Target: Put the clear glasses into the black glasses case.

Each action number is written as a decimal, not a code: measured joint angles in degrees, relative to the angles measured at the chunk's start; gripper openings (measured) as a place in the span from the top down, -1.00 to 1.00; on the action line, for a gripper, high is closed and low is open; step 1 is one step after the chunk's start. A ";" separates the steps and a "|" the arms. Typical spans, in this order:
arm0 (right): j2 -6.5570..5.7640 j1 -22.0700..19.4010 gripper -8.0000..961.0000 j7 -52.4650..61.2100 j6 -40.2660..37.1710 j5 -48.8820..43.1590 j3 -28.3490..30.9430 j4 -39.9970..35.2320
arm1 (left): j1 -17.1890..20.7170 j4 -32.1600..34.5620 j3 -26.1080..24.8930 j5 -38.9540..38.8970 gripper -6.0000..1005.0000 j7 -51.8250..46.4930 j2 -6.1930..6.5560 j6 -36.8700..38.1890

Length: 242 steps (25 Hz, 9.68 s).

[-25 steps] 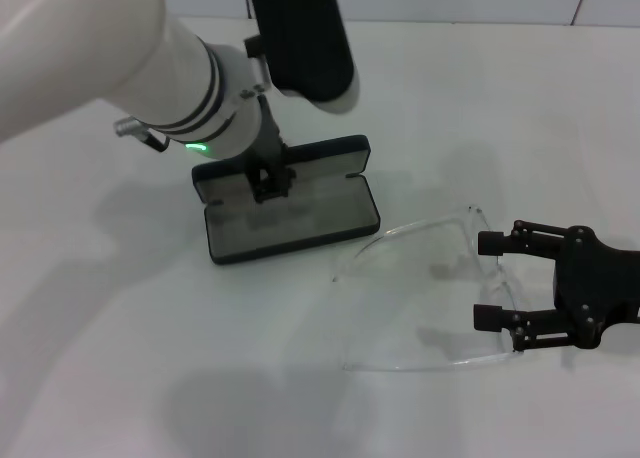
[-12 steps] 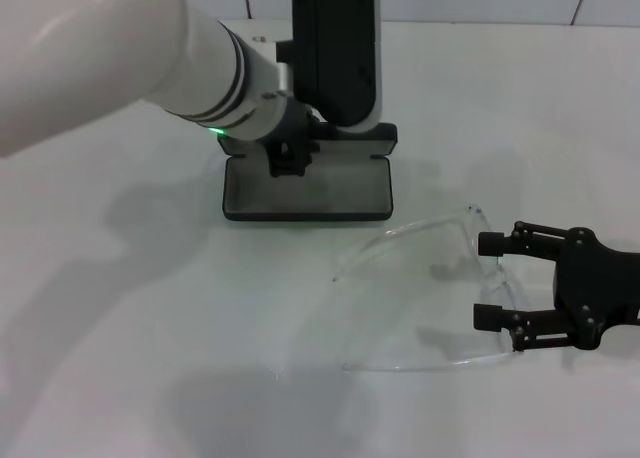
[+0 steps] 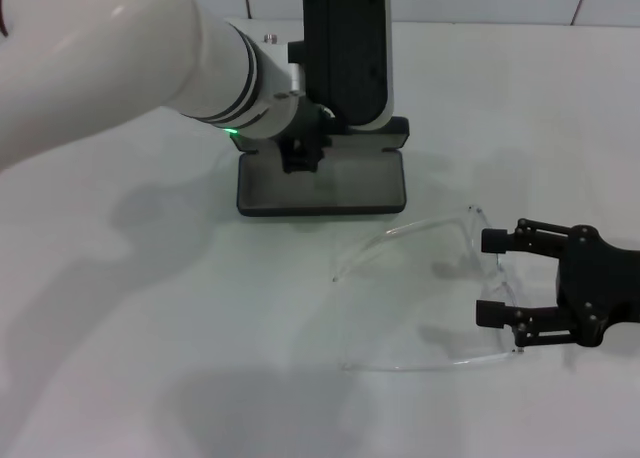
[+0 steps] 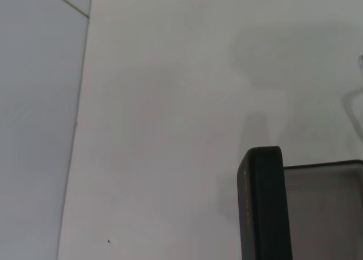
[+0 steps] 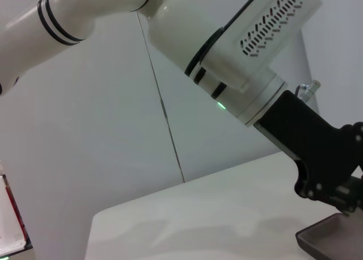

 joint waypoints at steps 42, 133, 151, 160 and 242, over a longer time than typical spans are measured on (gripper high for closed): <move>-6.61 25.58 -0.77 77.31 -15.62 -42.84 2.19 -32.03 | 38.08 -5.96 -26.99 -80.49 -0.15 49.49 0.50 18.78; -2.16 9.36 0.80 41.69 -0.60 -13.74 15.05 -1.47 | 24.55 -18.06 -35.97 -88.00 -0.35 55.40 0.30 28.52; -0.89 9.63 0.80 32.52 -3.35 -11.58 15.23 2.73 | 15.35 -23.76 -24.69 -88.31 0.73 56.90 0.01 26.91; -0.30 10.59 0.80 32.17 -5.10 -9.54 15.00 2.79 | 15.76 -25.17 -21.68 -89.05 0.82 58.64 -0.03 26.95; 0.53 15.80 0.81 22.43 -4.59 12.39 6.61 17.21 | 17.06 -34.16 -9.02 -106.98 0.82 69.19 -0.09 33.92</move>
